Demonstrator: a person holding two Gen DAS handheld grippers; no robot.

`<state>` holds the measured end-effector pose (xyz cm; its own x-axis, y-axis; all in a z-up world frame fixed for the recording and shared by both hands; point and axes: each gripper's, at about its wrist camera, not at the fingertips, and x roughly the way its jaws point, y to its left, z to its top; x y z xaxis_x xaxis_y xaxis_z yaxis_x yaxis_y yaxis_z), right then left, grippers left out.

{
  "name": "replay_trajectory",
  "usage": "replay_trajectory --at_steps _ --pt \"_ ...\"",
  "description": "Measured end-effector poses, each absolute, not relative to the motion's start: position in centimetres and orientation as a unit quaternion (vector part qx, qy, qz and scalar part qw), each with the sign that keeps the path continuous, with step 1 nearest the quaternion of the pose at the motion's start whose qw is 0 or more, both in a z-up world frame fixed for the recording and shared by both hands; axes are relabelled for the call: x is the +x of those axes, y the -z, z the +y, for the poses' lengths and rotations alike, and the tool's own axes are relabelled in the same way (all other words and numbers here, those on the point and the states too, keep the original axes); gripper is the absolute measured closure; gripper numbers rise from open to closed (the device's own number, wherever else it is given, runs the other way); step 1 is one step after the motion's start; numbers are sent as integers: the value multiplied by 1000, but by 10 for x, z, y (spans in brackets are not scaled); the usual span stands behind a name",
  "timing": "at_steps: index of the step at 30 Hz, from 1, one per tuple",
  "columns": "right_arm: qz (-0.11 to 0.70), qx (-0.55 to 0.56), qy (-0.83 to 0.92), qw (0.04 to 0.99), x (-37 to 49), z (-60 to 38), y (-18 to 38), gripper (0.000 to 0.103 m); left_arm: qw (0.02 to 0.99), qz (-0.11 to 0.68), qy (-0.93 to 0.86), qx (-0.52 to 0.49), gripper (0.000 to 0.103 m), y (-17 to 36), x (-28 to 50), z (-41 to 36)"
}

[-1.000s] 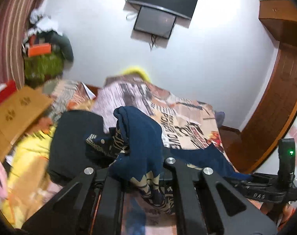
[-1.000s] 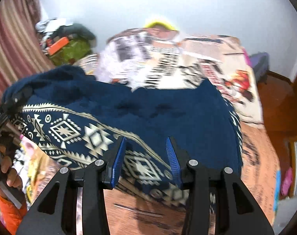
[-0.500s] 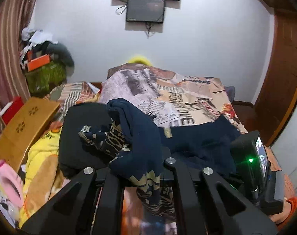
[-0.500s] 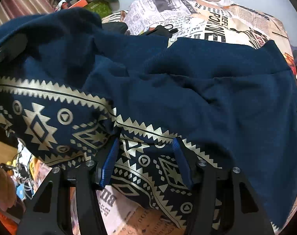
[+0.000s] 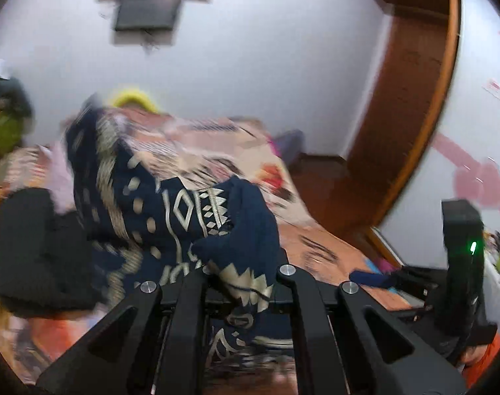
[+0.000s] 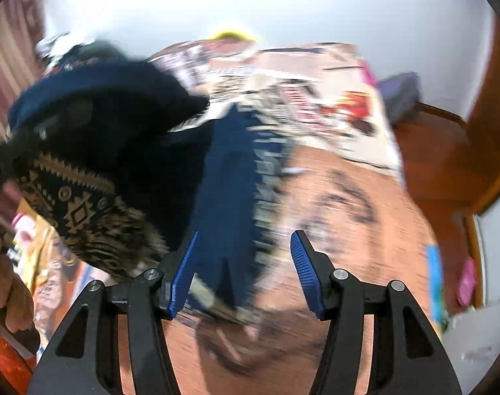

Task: Fold large clothes
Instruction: 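Grasp the hoodie edge with both grippers and lift it, then fold the lifted hoodie over onto itself with both grippers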

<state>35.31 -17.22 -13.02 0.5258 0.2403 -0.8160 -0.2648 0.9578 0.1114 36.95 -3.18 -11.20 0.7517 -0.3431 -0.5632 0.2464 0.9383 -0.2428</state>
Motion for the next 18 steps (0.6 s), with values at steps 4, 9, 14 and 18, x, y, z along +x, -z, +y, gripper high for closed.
replay_trajectory --at_steps 4,9,14,18 --pt "475 -1 -114 873 347 -200 132 50 897 390 194 -69 98 157 380 -67" --pt "475 3 -117 872 339 -216 134 50 871 453 184 -46 90 194 381 -75" --pt "456 10 -137 879 332 -211 119 50 876 447 181 -26 57 182 366 -61" --pt "436 17 -165 884 330 -196 106 50 884 428 189 -8 49 165 347 -56"
